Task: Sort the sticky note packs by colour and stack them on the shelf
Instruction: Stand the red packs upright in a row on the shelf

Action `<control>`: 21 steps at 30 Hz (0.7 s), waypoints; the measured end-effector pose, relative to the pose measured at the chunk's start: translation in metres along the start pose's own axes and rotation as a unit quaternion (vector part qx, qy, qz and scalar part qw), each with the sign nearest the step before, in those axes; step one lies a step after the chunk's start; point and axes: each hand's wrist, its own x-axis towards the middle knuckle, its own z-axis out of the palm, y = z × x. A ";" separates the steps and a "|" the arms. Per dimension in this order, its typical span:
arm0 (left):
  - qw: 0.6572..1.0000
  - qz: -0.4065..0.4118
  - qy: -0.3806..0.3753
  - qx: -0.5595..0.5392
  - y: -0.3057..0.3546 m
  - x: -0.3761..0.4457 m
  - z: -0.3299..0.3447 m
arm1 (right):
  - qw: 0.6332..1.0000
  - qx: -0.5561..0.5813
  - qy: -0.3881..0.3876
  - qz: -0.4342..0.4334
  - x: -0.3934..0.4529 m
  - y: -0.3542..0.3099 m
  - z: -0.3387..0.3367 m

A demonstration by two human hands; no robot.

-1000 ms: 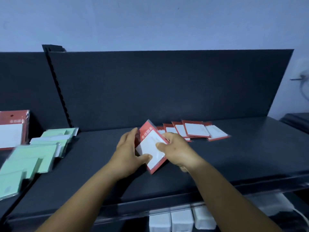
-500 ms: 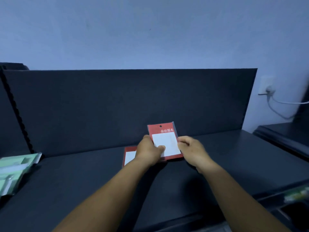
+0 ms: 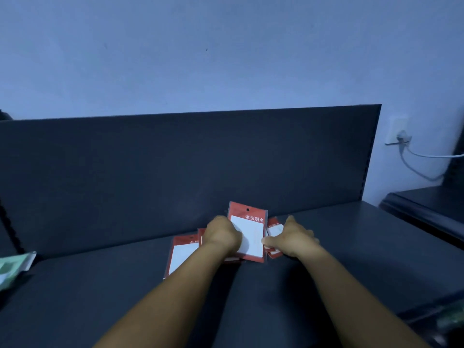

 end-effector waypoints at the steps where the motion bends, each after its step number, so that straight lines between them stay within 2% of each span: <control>1: 1.000 -0.005 -0.001 0.004 0.002 0.000 0.000 | 1.000 0.004 0.001 0.006 0.001 0.001 -0.001; 6: 0.999 -0.026 -0.031 0.023 0.010 0.001 0.000 | 0.999 0.027 0.005 0.019 -0.001 0.004 -0.004; 9: 0.998 -0.023 -0.054 0.027 0.013 0.000 0.000 | 0.994 0.106 0.006 0.011 -0.003 0.004 -0.006; 14: 0.997 -0.016 -0.060 -0.040 0.012 -0.004 0.004 | 0.970 0.241 0.030 -0.005 -0.002 0.005 -0.007; 21: 0.981 0.005 -0.038 -0.191 -0.009 -0.017 -0.002 | 0.921 0.381 0.019 -0.081 -0.014 0.006 -0.012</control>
